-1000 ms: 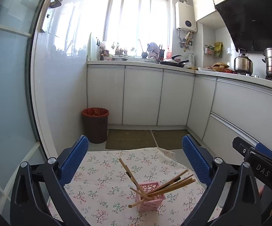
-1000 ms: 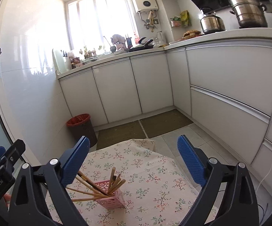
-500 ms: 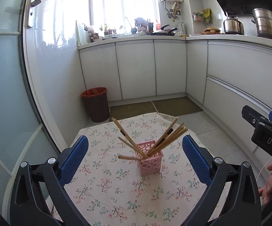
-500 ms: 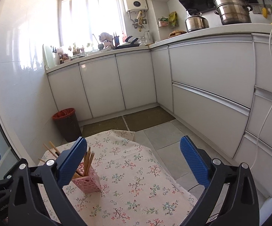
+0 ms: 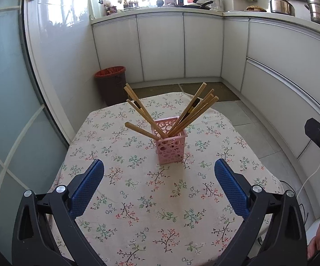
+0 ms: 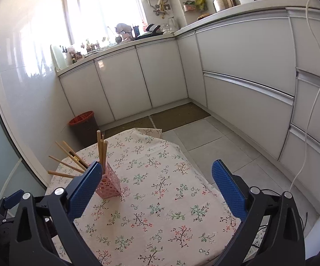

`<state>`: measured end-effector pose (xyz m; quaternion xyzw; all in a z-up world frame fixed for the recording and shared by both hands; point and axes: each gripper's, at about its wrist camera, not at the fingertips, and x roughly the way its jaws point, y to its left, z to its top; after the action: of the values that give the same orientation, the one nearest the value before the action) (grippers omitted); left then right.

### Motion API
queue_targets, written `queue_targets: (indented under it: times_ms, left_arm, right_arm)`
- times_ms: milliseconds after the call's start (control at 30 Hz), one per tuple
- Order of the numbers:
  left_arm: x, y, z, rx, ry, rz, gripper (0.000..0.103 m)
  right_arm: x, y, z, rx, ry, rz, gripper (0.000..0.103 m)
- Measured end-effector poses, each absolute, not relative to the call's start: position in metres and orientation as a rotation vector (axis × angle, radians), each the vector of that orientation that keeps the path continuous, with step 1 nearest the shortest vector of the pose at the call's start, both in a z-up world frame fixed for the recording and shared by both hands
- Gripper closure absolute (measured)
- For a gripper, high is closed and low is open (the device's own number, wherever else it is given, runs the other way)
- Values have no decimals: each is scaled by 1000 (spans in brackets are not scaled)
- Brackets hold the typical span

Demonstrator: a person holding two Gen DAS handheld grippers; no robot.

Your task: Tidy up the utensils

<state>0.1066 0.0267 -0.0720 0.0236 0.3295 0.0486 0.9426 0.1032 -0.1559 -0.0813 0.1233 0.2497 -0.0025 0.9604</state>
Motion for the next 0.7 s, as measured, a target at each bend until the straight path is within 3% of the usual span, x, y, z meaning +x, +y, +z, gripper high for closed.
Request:
queue_targets:
  times_ms: [700]
  left_arm:
    - [93,10,-57,52,559,178,7]
  right_arm:
    - [107,-156,-87,134,562,-150,7]
